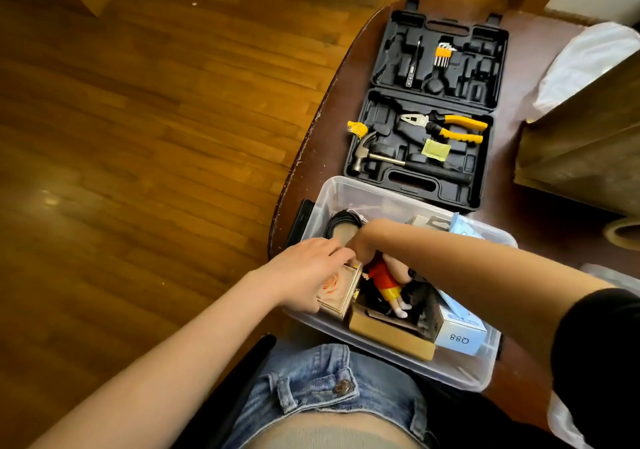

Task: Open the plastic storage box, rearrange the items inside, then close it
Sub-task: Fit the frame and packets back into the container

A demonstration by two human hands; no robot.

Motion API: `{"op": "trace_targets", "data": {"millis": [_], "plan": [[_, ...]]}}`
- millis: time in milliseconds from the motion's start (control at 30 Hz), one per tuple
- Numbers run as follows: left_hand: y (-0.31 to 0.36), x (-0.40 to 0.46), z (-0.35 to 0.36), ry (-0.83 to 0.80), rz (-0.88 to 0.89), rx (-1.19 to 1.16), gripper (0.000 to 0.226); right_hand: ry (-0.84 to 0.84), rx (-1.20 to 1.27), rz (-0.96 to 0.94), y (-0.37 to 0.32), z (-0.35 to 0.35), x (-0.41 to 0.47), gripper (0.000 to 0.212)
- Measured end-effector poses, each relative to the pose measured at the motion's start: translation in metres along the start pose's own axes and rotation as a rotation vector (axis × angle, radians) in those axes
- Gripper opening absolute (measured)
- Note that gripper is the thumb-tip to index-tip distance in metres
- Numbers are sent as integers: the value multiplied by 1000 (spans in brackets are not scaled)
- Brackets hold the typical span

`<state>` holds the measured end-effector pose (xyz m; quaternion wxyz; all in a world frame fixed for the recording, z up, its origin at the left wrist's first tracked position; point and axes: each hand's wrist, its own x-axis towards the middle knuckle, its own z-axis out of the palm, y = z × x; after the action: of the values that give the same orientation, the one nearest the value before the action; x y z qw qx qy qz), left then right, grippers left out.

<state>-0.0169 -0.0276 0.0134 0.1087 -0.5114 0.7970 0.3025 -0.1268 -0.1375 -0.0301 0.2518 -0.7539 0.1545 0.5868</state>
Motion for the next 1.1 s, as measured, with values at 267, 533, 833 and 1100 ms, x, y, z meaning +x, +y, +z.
{"op": "trace_targets", "data": {"millis": [267,533,833,1100], "plan": [[2,6,-5,-80,5,77,86,-35,268,127,2,5,12,36],[4,20,-5,-148,17,168,77,-24,121,66,14,9,3,14],[14,32,16,-266,-51,176,49,113,190,-37,21,6,8,43],[21,23,31,-331,-227,97,73,495,252,-27,21,8,10,35]]}}
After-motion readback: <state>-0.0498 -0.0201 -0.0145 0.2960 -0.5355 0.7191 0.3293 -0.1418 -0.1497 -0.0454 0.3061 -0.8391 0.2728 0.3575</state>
